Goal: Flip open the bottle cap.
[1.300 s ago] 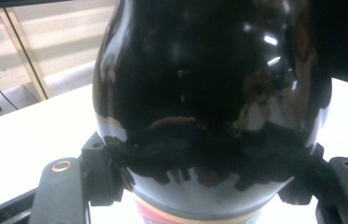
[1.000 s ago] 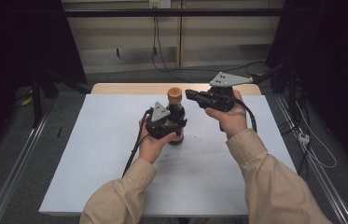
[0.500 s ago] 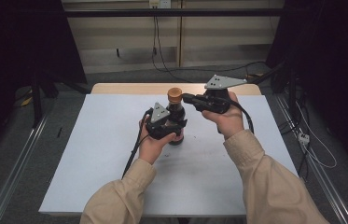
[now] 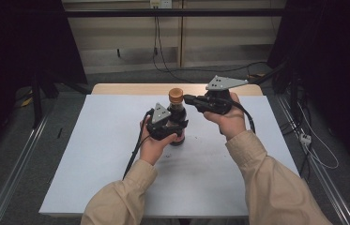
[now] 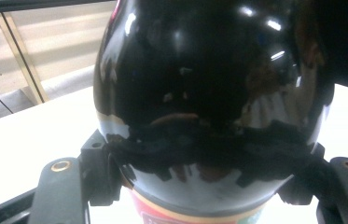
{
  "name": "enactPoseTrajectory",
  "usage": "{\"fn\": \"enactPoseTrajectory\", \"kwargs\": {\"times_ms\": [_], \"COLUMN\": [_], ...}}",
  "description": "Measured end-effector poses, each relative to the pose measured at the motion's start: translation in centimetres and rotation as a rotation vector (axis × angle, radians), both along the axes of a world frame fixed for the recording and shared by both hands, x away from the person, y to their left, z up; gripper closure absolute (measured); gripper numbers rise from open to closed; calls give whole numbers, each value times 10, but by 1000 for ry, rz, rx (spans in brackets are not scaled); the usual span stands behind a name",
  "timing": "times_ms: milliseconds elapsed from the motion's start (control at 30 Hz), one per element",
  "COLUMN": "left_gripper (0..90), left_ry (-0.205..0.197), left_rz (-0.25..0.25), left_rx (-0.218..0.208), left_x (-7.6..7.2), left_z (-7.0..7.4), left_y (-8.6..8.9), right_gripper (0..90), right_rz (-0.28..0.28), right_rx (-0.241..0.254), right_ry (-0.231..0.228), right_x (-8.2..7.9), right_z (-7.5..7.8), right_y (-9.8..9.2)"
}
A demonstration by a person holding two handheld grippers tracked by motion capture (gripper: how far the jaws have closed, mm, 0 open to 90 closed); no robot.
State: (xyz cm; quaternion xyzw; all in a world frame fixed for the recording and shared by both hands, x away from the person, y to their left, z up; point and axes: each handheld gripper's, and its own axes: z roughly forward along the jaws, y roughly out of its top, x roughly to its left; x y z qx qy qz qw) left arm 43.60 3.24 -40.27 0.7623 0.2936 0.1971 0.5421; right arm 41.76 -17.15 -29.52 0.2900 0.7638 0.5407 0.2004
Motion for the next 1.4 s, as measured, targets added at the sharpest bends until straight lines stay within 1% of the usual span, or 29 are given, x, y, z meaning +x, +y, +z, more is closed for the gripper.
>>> {"fn": "enactPoseTrajectory", "kwargs": {"times_ms": [167, 267, 367, 433, 700, 767, 1167, 1400], "left_gripper": [306, 306, 305, 305, 305, 306, 305, 305], "left_ry": [3, 3, 4, 6, 4, 4, 4, 6], "left_rz": [1, 5, 3, 3, 4, 3, 1, 4], "left_rx": [-7, -12, -12, -13, -21, -18, -14, -18], "left_x": [0, 0, 0, 0, 0, 0, 0, 0], "left_z": [0, -1, -1, -1, -1, -1, -1, -1], "left_y": [0, 0, 0, 0, 0, 0, 0, 0], "right_gripper": [900, 900, 900, 900, 900, 900, 900, 900], "right_rz": [-2, 2, 5, 9, 2, 3, 0, -7], "right_rx": [-6, 4, 4, -3, -5, 8, 1, 13], "right_ry": [7, 20, 24, 21, 18, 18, 12, 21], "right_x": [0, 0, 0, 0, -1, -1, -2, -1], "right_z": [2, 2, 3, 3, 4, 5, 7, 7], "right_y": [1, 1, 1, 1, 3, 3, 5, 4]}}
